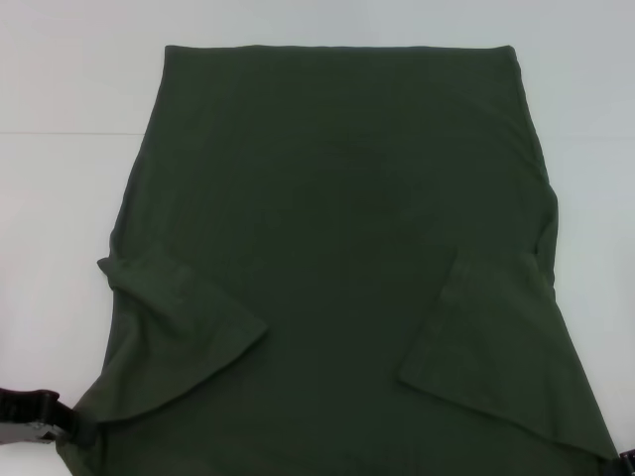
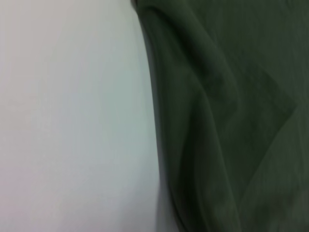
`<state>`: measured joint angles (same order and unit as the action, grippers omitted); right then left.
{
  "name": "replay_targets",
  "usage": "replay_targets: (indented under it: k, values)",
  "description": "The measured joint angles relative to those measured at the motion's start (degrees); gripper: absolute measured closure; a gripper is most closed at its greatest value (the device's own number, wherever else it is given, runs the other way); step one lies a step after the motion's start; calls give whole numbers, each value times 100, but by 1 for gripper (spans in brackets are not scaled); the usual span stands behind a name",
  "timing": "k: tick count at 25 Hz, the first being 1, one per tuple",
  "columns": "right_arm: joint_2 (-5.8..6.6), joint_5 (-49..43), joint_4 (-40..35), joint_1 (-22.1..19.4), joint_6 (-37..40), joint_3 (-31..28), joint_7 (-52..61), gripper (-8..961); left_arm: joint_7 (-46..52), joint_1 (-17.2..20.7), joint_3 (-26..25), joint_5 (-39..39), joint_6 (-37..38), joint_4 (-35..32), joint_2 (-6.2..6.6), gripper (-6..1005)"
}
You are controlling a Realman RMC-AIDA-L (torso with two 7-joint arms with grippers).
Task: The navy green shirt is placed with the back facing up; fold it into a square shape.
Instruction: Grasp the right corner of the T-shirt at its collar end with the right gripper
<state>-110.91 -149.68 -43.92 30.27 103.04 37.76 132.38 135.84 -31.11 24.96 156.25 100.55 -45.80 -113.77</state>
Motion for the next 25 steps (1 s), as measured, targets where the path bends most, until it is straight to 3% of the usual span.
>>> replay_targets:
  k: [25]
  values:
    - [-49,0,-2,31,-112,141,1,90,-1,7,0,-8,-39,0,-9,986]
